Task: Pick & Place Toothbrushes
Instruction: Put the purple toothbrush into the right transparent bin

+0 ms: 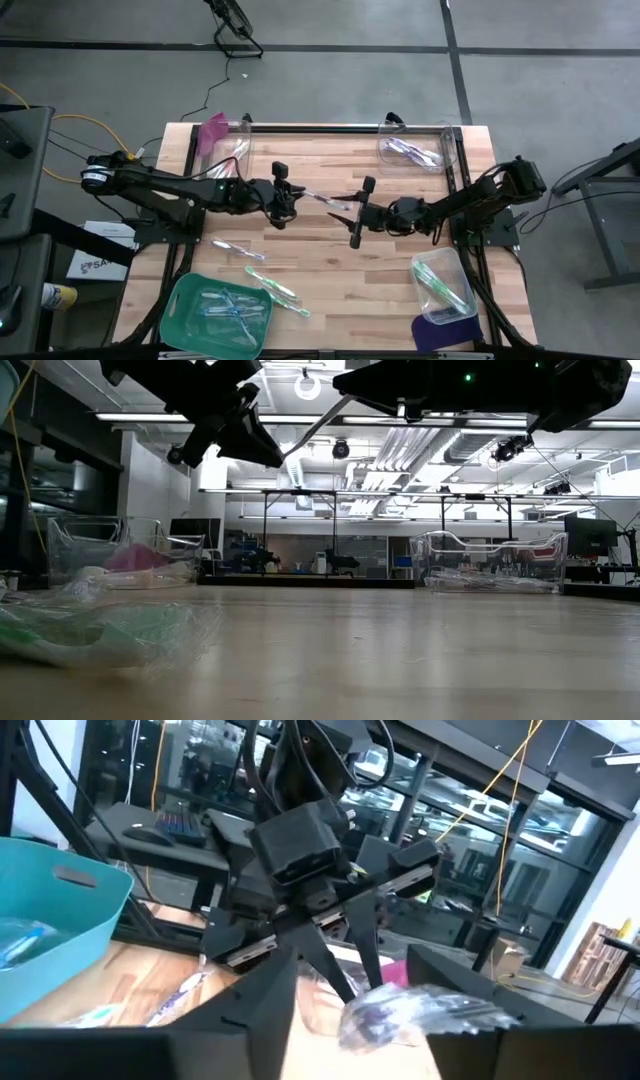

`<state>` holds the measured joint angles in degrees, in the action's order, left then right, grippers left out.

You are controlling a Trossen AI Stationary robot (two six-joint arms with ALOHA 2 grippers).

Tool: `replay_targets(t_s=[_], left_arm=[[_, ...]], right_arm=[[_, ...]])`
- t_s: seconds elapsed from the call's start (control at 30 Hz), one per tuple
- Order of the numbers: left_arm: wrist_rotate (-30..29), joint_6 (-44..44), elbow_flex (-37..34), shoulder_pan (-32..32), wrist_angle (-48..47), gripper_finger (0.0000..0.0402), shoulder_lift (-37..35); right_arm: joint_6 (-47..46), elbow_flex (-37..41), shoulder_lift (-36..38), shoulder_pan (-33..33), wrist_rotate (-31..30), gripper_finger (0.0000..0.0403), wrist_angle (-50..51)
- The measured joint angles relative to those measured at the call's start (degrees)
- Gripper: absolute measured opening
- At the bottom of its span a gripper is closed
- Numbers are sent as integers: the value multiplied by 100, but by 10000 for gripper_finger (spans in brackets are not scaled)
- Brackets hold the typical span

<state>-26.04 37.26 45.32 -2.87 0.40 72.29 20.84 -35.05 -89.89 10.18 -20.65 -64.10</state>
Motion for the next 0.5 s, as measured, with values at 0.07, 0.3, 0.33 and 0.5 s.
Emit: replay_targets(t_s=[0.07,0.3,0.33,0.5], left_arm=[[0,0,0,0,-12,45,0],[20,-2,0,-4,-63,45,0],[14,-12,0,-4,-72,45,4],[-6,175,0,-4,-55,76,4]], right_arm=[[0,0,0,19,-2,150,2],[26,0,0,28,-85,43,-2],[24,0,0,26,-85,42,-6],[6,-2,0,34,-314,42,13]])
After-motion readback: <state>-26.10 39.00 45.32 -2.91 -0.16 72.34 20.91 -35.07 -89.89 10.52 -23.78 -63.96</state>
